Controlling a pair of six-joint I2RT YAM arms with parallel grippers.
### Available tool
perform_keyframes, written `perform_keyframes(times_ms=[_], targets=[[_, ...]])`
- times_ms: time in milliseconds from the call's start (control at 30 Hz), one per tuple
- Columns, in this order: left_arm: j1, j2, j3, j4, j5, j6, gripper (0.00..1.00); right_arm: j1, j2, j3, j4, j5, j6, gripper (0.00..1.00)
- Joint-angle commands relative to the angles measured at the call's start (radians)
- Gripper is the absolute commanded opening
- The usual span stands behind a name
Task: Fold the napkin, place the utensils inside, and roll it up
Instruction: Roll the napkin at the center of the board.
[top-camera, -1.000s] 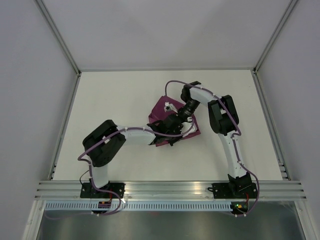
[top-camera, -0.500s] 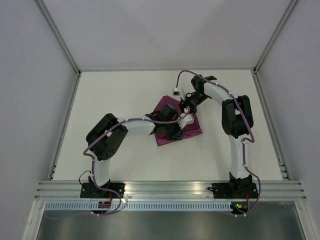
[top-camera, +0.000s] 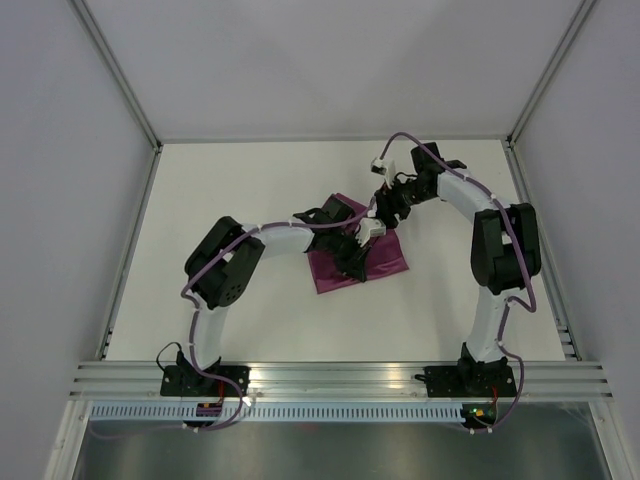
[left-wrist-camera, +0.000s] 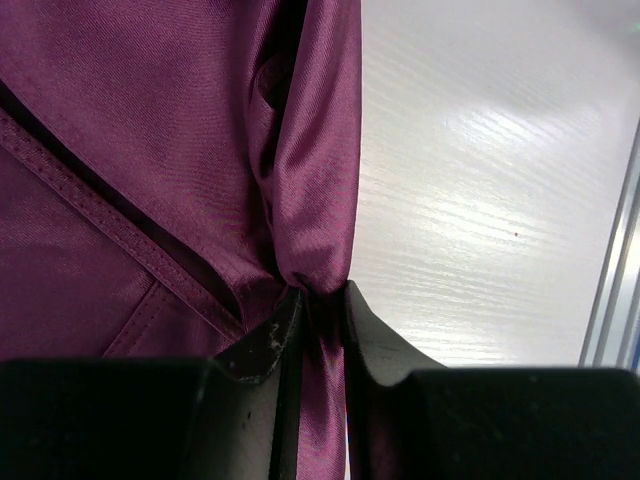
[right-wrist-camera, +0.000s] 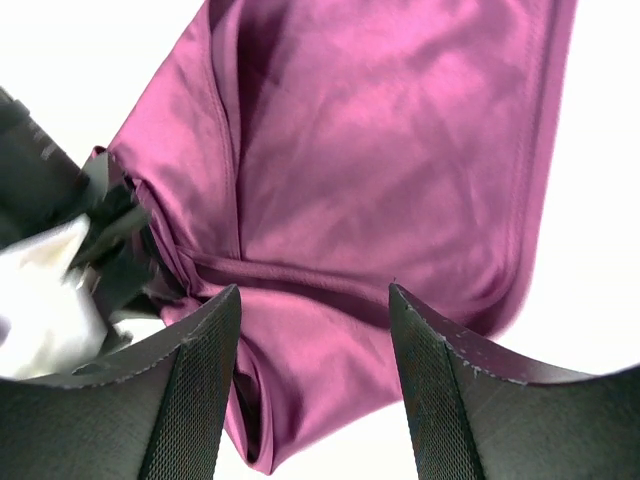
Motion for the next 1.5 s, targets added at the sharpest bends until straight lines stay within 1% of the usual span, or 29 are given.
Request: perform_keyframes(times_ms=[0, 133, 300, 433, 567, 600, 700, 767, 833, 867, 900, 933, 967, 1000, 1133, 1233, 1267, 1400, 1467], targets=[[0.005, 0.083, 0.002, -0.197, 0.037, -0.026, 0.02, -0.043, -0.112, -0.06, 0.127, -0.039, 0.031, 0.67], [0.018, 0.115, 0.048, -0.254, 0.072, -0.023, 0.02, -0.066, -0.204, -0.146, 0.161, -0.031, -0.015, 0.67], [0.04, 0.161, 0.09, -0.309, 0.123, -0.017, 0.02, -0.077, -0.365, -0.328, 0.294, 0.01, -0.021, 0.69], [0.055, 0.2, 0.142, -0.361, 0.159, -0.011, 0.02, -0.077, -0.448, -0.439, 0.293, -0.004, -0.088, 0.69], [0.064, 0.238, 0.193, -0.416, 0.187, 0.004, 0.02, -0.066, -0.537, -0.545, 0.289, -0.001, -0.196, 0.69], [0.068, 0.253, 0.202, -0.435, 0.196, 0.006, 0.02, -0.049, -0.568, -0.563, 0.284, 0.015, -0.252, 0.69], [0.075, 0.272, 0.237, -0.459, 0.219, 0.009, 0.02, 0.001, -0.637, -0.657, 0.295, 0.063, -0.334, 0.69], [0.086, 0.281, 0.248, -0.464, 0.244, 0.009, 0.02, 0.041, -0.666, -0.726, 0.316, 0.107, -0.364, 0.69], [0.1, 0.299, 0.262, -0.473, 0.271, 0.004, 0.02, 0.115, -0.702, -0.795, 0.351, 0.175, -0.378, 0.69], [0.101, 0.303, 0.266, -0.476, 0.277, 0.006, 0.02, 0.141, -0.717, -0.818, 0.397, 0.199, -0.378, 0.7], [0.103, 0.309, 0.271, -0.479, 0.281, 0.006, 0.02, 0.191, -0.723, -0.842, 0.425, 0.225, -0.377, 0.7], [0.104, 0.313, 0.279, -0.482, 0.291, 0.006, 0.02, 0.216, -0.729, -0.888, 0.457, 0.248, -0.369, 0.7], [0.106, 0.322, 0.282, -0.484, 0.297, 0.004, 0.02, 0.238, -0.734, -0.908, 0.517, 0.289, -0.365, 0.71], [0.107, 0.329, 0.283, -0.485, 0.299, 0.006, 0.02, 0.277, -0.735, -0.925, 0.538, 0.303, -0.363, 0.71], [0.115, 0.35, 0.285, -0.487, 0.316, 0.007, 0.02, 0.359, -0.709, -0.971, 0.601, 0.372, -0.359, 0.71], [0.115, 0.358, 0.282, -0.487, 0.322, 0.01, 0.02, 0.414, -0.694, -0.997, 0.693, 0.433, -0.351, 0.71], [0.115, 0.359, 0.282, -0.489, 0.322, 0.01, 0.02, 0.437, -0.686, -1.004, 0.709, 0.461, -0.349, 0.72], [0.117, 0.362, 0.283, -0.489, 0.327, 0.012, 0.02, 0.477, -0.648, -0.987, 0.718, 0.49, -0.342, 0.72], [0.118, 0.362, 0.283, -0.487, 0.33, 0.012, 0.02, 0.497, -0.607, -0.973, 0.718, 0.501, -0.342, 0.68]])
